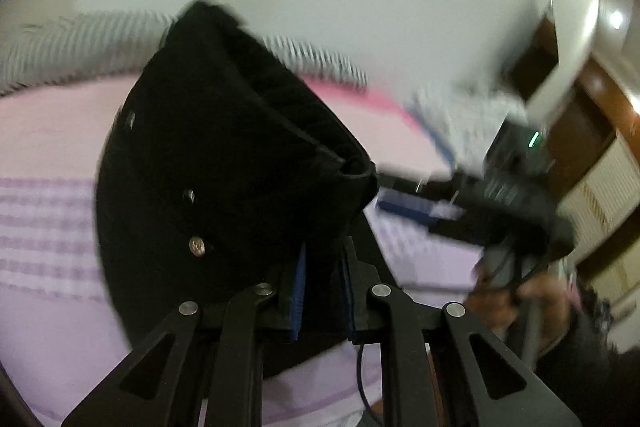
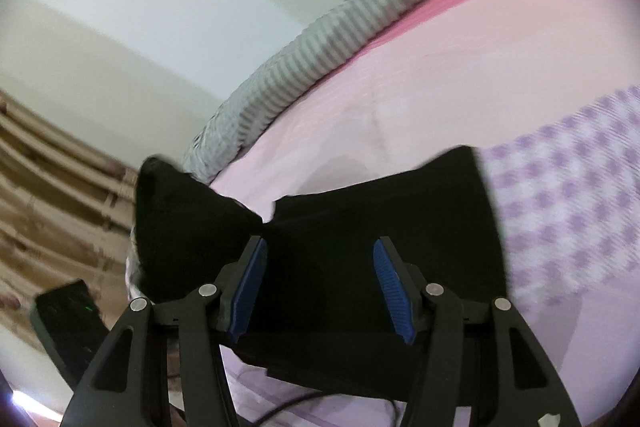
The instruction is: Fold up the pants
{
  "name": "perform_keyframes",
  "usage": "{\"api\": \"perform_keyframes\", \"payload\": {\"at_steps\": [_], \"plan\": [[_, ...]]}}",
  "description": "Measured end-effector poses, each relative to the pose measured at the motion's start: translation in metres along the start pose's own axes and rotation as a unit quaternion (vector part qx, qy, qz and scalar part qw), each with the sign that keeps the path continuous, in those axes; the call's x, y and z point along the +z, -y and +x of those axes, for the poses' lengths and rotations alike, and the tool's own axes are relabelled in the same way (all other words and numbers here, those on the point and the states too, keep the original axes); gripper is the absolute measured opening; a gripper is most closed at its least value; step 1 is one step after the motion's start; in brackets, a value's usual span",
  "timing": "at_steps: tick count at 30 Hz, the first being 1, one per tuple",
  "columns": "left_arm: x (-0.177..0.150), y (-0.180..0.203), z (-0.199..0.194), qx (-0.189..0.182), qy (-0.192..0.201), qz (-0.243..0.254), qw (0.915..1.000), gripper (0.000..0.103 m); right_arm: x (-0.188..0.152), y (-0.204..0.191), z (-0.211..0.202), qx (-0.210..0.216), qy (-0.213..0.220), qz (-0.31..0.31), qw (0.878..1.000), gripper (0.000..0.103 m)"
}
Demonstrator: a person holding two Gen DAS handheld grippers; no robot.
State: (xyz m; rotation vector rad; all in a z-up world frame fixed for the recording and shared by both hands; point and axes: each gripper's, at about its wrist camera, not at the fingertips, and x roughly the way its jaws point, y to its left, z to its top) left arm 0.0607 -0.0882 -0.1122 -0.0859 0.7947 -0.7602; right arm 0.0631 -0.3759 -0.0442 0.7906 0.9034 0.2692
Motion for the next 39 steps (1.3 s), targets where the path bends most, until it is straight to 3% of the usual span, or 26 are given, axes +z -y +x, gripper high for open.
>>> {"api": "perform_keyframes", "payload": {"at_steps": [3,6,8,11,13,15,20,25,35,37,39], "plan": [[-0.011,0.007,0.047,0.021,-0.078,-0.001,0.9967,0.017,-0.001,0.016,-0.009,-0.009,0.006,0.015,1.0,0.054],[-0.013,0.004,0.068,0.031,-0.119,-0.014,0.9923,0.018,-0.004,0.032,-0.015,-0.015,0.006,0.027,1.0,0.054],[-0.01,0.009,0.066,0.038,-0.12,-0.001,0.992,0.023,-0.005,0.039,-0.018,-0.018,0.004,0.031,0.999,0.054],[-0.007,0.022,0.057,-0.011,-0.124,0.004,0.9922,0.029,-0.006,0.047,-0.017,-0.02,-0.003,0.033,0.999,0.054],[-0.007,0.028,0.046,-0.018,-0.112,0.012,0.9935,0.033,-0.007,0.046,-0.014,-0.016,-0.007,0.03,0.999,0.054],[-0.006,0.027,0.035,-0.003,-0.094,0.015,0.9955,0.04,-0.008,0.045,-0.011,-0.007,-0.017,0.022,1.0,0.054],[-0.013,-0.01,0.013,0.049,-0.07,-0.007,0.9963,0.041,-0.013,0.035,0.012,0.024,-0.074,-0.007,0.997,0.054],[-0.028,-0.048,0.008,0.09,-0.073,-0.041,0.9924,0.041,-0.012,0.027,0.039,0.019,-0.128,-0.045,0.991,0.054],[-0.05,-0.055,0.024,0.084,-0.097,-0.039,0.991,0.042,0.006,0.013,0.062,0.041,-0.144,-0.075,0.986,0.053],[-0.05,-0.054,0.025,0.081,-0.097,-0.034,0.9914,0.042,0.004,0.009,0.069,0.048,-0.157,-0.083,0.983,0.039],[-0.049,-0.056,0.022,0.074,-0.098,-0.036,0.9918,0.042,-0.003,0.005,0.075,0.037,-0.169,-0.092,0.981,0.012]]}}
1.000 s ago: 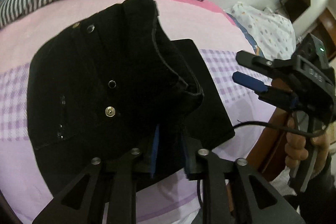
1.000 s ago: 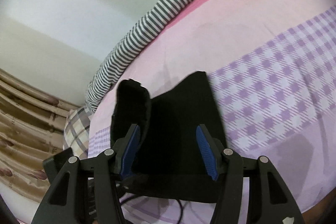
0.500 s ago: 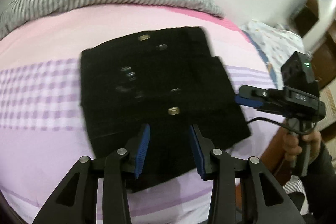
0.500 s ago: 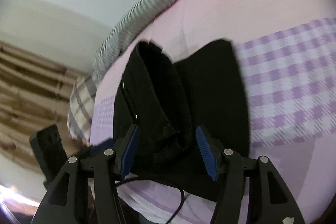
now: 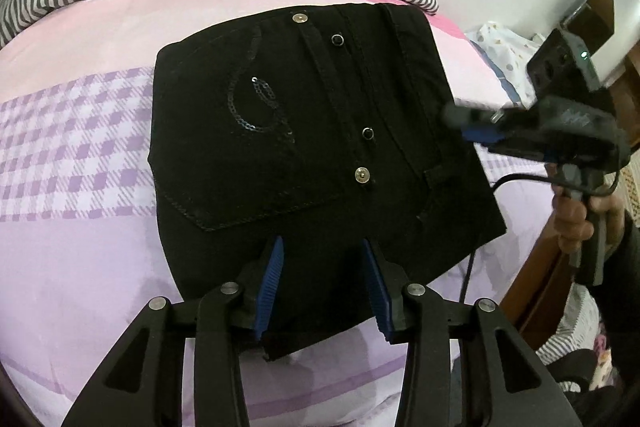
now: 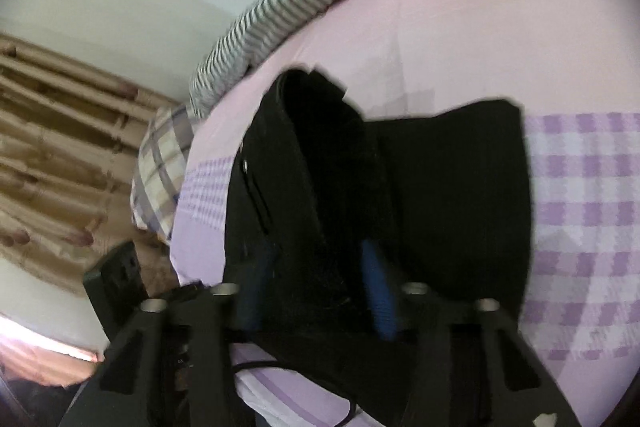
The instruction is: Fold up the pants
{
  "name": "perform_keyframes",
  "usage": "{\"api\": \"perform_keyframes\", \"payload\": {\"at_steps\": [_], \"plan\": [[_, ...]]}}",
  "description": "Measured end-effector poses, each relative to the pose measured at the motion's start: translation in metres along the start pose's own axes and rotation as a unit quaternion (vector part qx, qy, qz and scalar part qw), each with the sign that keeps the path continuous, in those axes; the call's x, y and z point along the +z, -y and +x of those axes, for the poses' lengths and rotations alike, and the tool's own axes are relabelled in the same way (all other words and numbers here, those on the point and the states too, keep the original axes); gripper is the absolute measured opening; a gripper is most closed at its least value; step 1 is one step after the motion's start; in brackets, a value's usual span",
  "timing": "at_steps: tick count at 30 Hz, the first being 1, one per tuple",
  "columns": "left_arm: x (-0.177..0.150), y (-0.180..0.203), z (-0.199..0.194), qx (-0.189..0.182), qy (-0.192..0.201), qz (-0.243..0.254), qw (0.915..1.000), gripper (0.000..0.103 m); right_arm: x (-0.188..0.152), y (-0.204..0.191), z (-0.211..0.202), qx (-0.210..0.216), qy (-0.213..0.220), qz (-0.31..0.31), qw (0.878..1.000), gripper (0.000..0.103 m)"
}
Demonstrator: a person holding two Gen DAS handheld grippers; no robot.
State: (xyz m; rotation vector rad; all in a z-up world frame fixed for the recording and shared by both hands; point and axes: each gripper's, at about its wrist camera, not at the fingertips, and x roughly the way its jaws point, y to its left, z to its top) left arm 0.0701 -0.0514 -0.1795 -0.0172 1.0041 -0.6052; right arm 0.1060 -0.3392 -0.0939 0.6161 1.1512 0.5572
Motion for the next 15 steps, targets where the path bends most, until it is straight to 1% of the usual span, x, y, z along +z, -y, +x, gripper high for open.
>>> {"api": "perform_keyframes", "payload": {"at_steps": [1,3,6,7,8,9,10,12,13,14,15], "plan": [[0.001,-0.001,-0.002,-0.004,0.0,-0.002,1.0,0.042,-0.003,-0.002,-0.002,-0.008,0.007,-0.004,1.0,0.011],[0.003,-0.002,-0.009,-0.013,0.005,-0.006,0.9999,0.042,-0.008,-0.005,-0.009,-0.003,0.015,-0.008,1.0,0.007],[0.003,-0.001,-0.024,-0.012,0.029,0.005,0.9995,0.042,-0.018,-0.009,-0.025,0.007,0.027,-0.006,1.0,0.006],[0.003,-0.001,-0.029,-0.017,0.037,0.009,0.9991,0.043,-0.021,-0.009,-0.026,0.0,0.027,-0.009,1.0,0.006],[0.003,-0.002,-0.032,-0.024,0.042,0.011,0.9987,0.044,-0.023,-0.006,-0.026,-0.021,0.022,-0.013,0.999,0.006],[0.003,-0.004,-0.031,-0.03,0.04,0.012,0.9987,0.045,-0.024,0.0,-0.021,-0.038,0.017,-0.012,0.999,0.006],[0.003,-0.006,-0.026,-0.033,0.027,0.012,0.999,0.045,-0.023,0.008,-0.016,-0.041,0.011,-0.002,0.999,0.006],[0.001,-0.009,-0.013,-0.024,-0.002,0.012,0.9996,0.045,-0.022,0.02,-0.011,-0.031,0.008,0.022,0.999,0.007],[-0.002,-0.011,-0.007,-0.016,-0.01,0.014,0.9997,0.045,-0.02,0.022,-0.009,-0.024,0.005,0.024,0.999,0.008],[-0.002,-0.011,-0.006,-0.014,-0.008,0.015,0.9998,0.045,-0.019,0.021,-0.009,-0.027,0.004,0.019,0.999,0.016],[-0.003,-0.012,-0.005,-0.015,-0.006,0.015,0.9998,0.045,-0.017,0.02,-0.011,-0.041,0.006,0.013,0.999,0.029]]}}
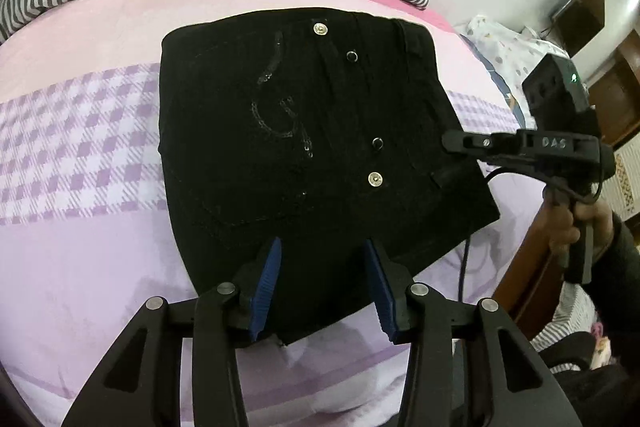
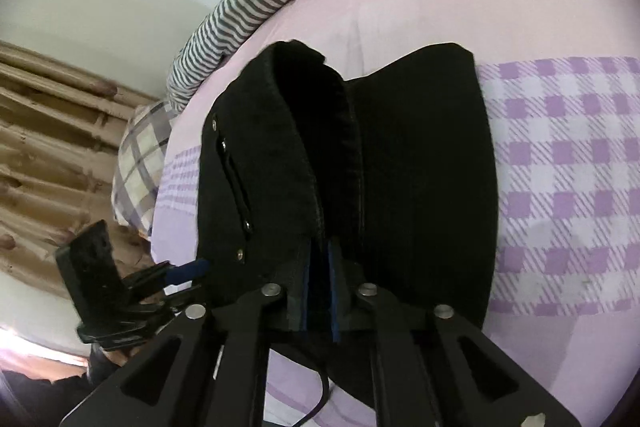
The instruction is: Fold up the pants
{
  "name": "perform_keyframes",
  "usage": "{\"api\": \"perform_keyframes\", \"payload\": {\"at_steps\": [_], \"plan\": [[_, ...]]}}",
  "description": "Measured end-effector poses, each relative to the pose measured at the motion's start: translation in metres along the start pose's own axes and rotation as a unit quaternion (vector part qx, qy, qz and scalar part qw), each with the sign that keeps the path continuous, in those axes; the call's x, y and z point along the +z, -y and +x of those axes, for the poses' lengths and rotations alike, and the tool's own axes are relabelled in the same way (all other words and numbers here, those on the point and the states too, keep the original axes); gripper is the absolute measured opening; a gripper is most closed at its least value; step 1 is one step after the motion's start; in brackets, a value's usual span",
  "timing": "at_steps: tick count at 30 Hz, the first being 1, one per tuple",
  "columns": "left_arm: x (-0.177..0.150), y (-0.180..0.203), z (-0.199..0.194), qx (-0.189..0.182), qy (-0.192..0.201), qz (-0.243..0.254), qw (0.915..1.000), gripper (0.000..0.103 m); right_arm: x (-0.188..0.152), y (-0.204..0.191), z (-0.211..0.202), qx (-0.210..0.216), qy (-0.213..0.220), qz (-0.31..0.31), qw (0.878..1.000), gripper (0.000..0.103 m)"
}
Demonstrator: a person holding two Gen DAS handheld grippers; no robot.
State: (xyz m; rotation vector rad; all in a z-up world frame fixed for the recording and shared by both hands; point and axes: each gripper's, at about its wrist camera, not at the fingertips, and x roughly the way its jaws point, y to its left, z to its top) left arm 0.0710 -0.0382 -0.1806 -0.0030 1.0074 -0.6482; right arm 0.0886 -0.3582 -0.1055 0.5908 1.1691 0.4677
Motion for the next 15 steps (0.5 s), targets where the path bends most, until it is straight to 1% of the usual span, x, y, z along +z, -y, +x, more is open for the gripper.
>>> {"api": "perform_keyframes", "payload": {"at_steps": [1,2,3,4,7,11,15], "plan": [[0.0,-0.001,-0.001,-0.002,0.0,0.0,1.0,0.045,0.001,-0.001,-0.002,-0.007,0.0,-0.004,1.0,0.037],[0.0,-0.002,0.0,-0.004,-0.001,-0.001,1.0,0.045,0.005,0.0,-0.005,-0.006,0.002,-0.012,1.0,0.049],[0.0,-0.003,0.001,-0.005,-0.003,-0.002,1.0,0.045,0.007,0.0,-0.007,-0.005,0.004,-0.015,1.0,0.054],[-0.001,-0.003,0.001,-0.004,-0.004,-0.002,1.0,0.045,0.012,0.003,-0.009,-0.006,0.004,-0.019,1.0,0.055],[-0.002,-0.002,0.003,0.001,-0.004,0.005,1.0,0.045,0.025,0.011,-0.006,0.01,-0.005,-0.025,1.0,0.056],[-0.003,0.002,0.008,-0.003,0.001,-0.002,1.0,0.045,0.04,0.015,0.01,0.051,-0.021,-0.025,0.998,0.056],[-0.004,-0.005,0.007,-0.015,0.003,-0.016,0.9998,0.045,0.05,0.013,0.027,0.081,-0.029,-0.038,0.996,0.056]]}}
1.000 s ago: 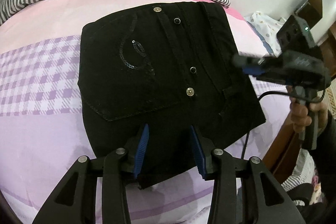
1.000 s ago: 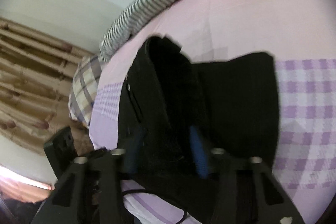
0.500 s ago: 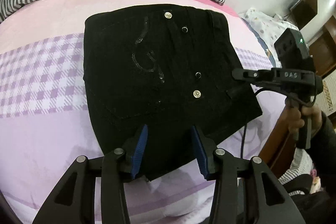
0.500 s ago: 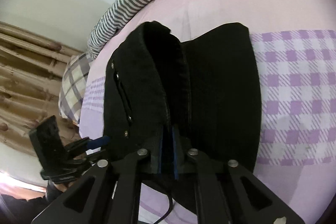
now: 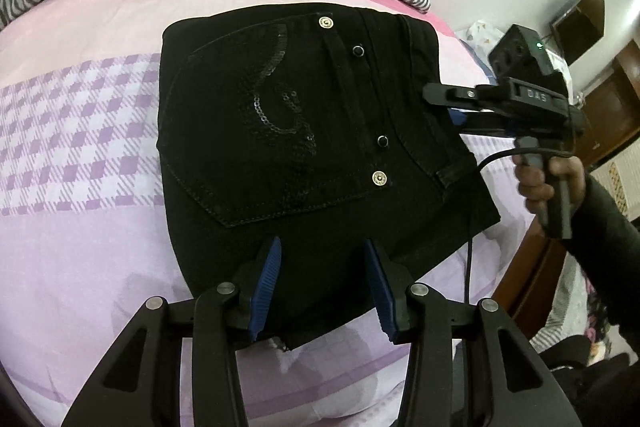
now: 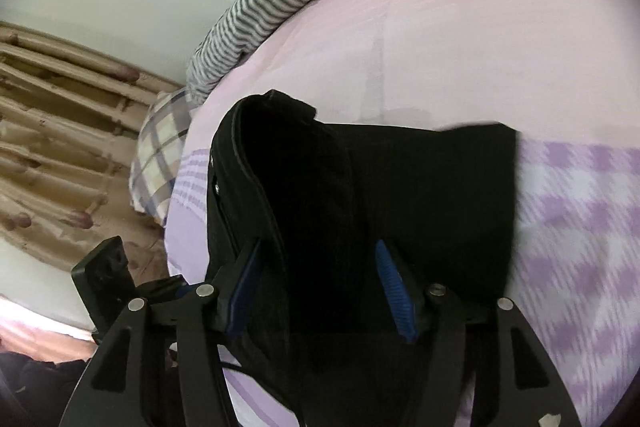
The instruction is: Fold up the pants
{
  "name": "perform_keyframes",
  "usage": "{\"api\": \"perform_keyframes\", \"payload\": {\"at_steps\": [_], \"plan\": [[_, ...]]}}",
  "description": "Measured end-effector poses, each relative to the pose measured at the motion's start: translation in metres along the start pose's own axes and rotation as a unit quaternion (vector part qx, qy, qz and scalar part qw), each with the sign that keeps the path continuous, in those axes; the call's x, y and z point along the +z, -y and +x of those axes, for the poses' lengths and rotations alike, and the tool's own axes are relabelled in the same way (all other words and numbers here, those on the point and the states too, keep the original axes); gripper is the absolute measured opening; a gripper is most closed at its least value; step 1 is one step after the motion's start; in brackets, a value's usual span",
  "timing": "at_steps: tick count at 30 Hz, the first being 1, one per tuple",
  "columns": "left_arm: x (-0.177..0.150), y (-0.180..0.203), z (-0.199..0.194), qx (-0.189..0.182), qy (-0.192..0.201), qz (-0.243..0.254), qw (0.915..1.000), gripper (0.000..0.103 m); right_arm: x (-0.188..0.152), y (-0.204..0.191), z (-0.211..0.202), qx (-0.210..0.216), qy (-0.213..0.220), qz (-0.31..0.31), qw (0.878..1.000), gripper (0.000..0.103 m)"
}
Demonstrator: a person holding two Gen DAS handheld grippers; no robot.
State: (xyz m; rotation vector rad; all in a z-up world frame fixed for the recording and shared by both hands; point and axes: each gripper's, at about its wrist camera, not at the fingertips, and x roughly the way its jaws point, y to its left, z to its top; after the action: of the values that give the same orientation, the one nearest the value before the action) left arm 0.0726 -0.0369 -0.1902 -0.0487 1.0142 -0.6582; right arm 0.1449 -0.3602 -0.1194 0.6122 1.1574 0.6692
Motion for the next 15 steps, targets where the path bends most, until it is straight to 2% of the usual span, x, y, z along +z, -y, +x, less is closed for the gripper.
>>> {"api": "perform_keyframes", "payload": {"at_steps": [2,4,6,7,9,15], "plan": [[0.0,-0.002,0.0,-0.002,0.0,-0.002,1.0,0.045,0.003,-0.003,0.007,0.014,-0.006,-0.007,1.0,0.056],[0.0,-0.003,-0.001,-0.002,0.0,-0.003,1.0,0.045,0.001,-0.007,0.013,0.025,-0.017,-0.015,0.999,0.051],[0.0,-0.003,-0.002,-0.001,0.0,-0.003,1.0,0.045,-0.003,-0.011,0.021,0.032,-0.033,-0.02,0.999,0.037],[0.0,-0.004,-0.002,-0.001,0.001,-0.004,1.0,0.045,-0.005,-0.011,0.023,0.036,-0.036,-0.013,0.999,0.035],[0.001,-0.004,-0.002,-0.002,0.002,-0.005,1.0,0.045,-0.01,-0.012,0.022,0.036,-0.017,0.007,0.999,0.02],[0.006,-0.011,-0.007,-0.013,0.0,-0.022,0.9997,0.045,-0.021,-0.042,0.005,0.014,0.032,0.039,0.999,0.014]]}}
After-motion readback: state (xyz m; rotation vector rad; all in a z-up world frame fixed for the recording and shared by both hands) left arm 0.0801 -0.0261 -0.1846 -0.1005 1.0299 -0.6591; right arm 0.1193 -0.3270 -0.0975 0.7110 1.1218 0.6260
